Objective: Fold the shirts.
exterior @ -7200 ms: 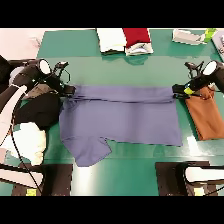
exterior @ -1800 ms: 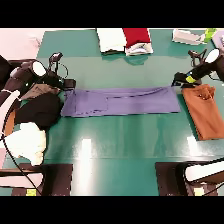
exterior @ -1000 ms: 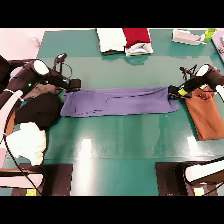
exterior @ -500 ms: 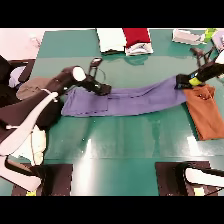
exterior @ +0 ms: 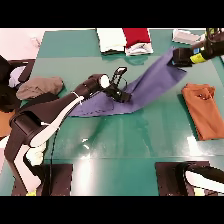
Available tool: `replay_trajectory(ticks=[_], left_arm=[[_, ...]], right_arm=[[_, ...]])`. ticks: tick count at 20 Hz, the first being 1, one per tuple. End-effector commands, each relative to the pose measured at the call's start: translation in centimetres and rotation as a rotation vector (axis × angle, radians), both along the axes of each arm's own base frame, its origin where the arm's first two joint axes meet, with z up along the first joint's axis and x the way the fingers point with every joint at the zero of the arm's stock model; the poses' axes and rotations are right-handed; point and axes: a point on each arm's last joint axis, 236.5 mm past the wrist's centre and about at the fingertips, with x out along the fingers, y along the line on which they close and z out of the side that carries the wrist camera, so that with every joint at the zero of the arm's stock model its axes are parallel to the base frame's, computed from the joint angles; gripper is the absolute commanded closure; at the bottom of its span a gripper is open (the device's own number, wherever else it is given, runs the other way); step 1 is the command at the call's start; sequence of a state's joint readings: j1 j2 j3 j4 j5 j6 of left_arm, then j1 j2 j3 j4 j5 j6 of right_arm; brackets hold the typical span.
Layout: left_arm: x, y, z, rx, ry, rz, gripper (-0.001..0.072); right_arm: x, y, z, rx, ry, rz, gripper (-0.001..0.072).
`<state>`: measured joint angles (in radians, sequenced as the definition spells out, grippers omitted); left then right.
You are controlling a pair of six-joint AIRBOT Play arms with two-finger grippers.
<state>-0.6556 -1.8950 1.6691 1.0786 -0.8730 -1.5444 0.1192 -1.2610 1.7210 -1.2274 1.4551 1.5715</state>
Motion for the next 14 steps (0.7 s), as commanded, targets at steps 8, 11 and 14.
replay_trajectory(ticks=[8,11,14], left_arm=[[3.8,5.9,3.2,0.085,-0.066,0.035,0.0684],[6.9,14.0,8.6,0.181,-0.181,0.116,0.0684],[8.7,23.6,15.2,0.281,-0.301,0.245,0.0683]], right_arm=[[1.0,8.4,1.8,0.088,-0.030,0.113,0.0692],[0.7,12.9,1.6,0.157,-0.036,0.175,0.0692],[0.5,20.4,0.6,0.278,-0.035,0.266,0.0692]])
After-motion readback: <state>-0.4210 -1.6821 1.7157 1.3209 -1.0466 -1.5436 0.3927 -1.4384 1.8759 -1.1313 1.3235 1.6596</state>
